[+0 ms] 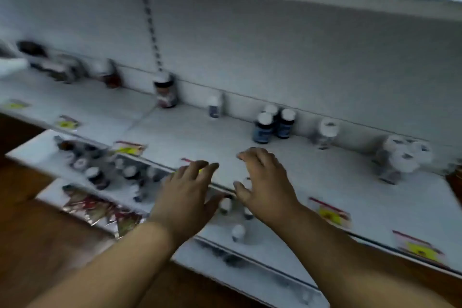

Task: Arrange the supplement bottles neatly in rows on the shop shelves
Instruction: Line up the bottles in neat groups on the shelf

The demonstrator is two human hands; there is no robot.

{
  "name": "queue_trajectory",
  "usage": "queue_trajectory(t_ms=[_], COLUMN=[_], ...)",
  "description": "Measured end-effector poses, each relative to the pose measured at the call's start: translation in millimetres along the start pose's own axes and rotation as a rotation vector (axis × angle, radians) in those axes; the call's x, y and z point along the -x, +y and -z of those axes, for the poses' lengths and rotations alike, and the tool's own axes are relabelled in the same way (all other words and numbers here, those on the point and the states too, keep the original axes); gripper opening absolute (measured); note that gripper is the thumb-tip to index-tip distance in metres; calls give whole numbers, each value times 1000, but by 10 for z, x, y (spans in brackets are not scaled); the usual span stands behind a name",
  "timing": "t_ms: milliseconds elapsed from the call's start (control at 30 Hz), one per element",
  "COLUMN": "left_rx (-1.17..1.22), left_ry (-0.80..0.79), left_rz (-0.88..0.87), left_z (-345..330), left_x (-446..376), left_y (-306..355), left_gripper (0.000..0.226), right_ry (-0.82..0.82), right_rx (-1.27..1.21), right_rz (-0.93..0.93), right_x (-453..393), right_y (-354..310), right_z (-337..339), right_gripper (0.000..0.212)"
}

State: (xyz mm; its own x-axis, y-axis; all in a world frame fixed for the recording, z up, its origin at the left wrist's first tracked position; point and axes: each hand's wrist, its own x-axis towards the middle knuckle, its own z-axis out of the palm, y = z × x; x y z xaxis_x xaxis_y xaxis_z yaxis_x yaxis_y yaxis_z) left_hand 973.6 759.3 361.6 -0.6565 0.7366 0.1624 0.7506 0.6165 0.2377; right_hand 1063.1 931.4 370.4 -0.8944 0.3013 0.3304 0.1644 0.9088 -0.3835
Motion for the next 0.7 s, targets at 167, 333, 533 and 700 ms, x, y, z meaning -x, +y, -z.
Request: queue_trajectory(t_ms=[167,333,533,700], left_rx=[-142,-148,-164,-171], left_ry=[19,16,29,-2], left_rz=[284,499,596,656], left_z=[698,1117,1148,1359], left_x=[1054,1616,1508,1392], left_y=[-1428,-2578,-3965,-5054], left_gripper=[65,65,64,64], right_ry=[-226,-373,-402,-507], right_rx=[-73,-161,-200,-198], right_rz=[189,292,354,320], right_x=[-336,-708,-1418,-2154], right_y=[-1682,-2865,-3705,-4362], right_z=[-932,-1702,-2717,-3417], right_gripper=[55,53,47,50])
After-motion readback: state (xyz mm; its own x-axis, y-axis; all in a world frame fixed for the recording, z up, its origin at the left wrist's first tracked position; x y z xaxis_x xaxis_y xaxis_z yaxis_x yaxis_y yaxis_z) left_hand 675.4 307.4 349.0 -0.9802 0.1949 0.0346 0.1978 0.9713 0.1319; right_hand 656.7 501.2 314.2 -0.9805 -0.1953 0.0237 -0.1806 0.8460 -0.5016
